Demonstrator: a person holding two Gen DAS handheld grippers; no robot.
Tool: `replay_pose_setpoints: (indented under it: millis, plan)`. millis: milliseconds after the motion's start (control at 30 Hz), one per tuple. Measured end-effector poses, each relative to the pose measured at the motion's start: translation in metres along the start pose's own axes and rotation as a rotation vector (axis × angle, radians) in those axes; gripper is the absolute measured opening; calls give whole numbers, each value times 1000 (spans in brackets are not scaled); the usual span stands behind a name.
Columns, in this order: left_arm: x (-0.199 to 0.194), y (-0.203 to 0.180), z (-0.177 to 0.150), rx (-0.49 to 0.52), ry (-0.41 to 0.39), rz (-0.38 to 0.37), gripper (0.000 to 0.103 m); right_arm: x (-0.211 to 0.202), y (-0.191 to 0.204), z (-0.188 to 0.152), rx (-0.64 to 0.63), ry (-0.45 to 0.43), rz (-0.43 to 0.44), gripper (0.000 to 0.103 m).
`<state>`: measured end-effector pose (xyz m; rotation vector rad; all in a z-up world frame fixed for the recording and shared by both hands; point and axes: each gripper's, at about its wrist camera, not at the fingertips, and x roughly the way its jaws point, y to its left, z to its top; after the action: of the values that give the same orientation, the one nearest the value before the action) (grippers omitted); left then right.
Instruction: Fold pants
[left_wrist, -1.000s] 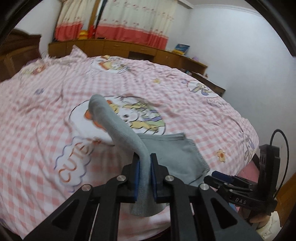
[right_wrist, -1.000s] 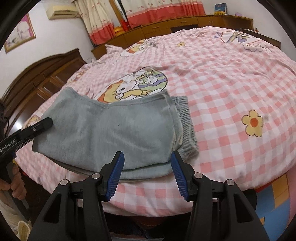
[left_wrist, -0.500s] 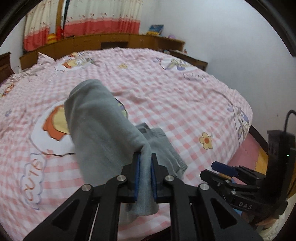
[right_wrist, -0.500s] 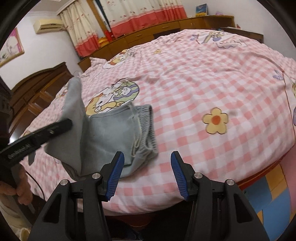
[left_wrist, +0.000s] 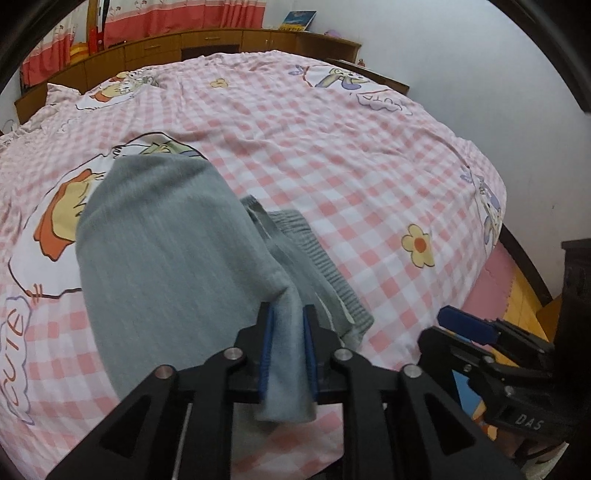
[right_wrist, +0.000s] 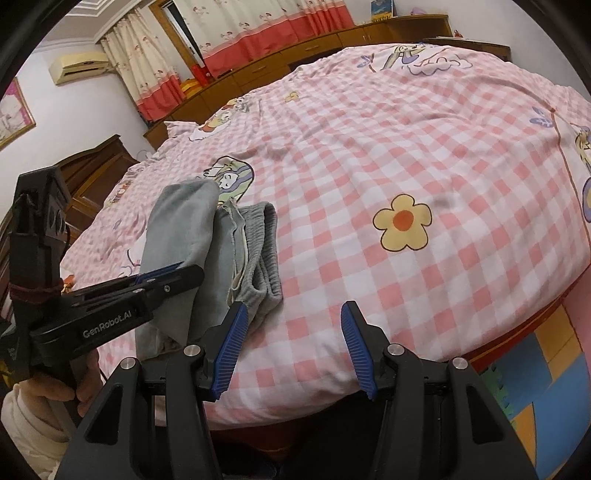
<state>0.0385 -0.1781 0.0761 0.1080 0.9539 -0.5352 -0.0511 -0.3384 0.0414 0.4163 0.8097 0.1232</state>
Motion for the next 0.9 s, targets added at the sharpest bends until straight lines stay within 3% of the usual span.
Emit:
replay_pose_setpoints:
  millis: [200, 467, 900]
  plan:
    - [-7, -7, -3, 17, 5, -10, 37, 3, 4, -1, -13, 13, -1, 53]
    - [-28, 10, -9, -14, -35, 102, 51, 5, 23, 7, -72, 18, 22, 53]
    - [-48, 71, -28, -202, -59, 228, 58, 41, 81, 34, -224, 84, 127, 53]
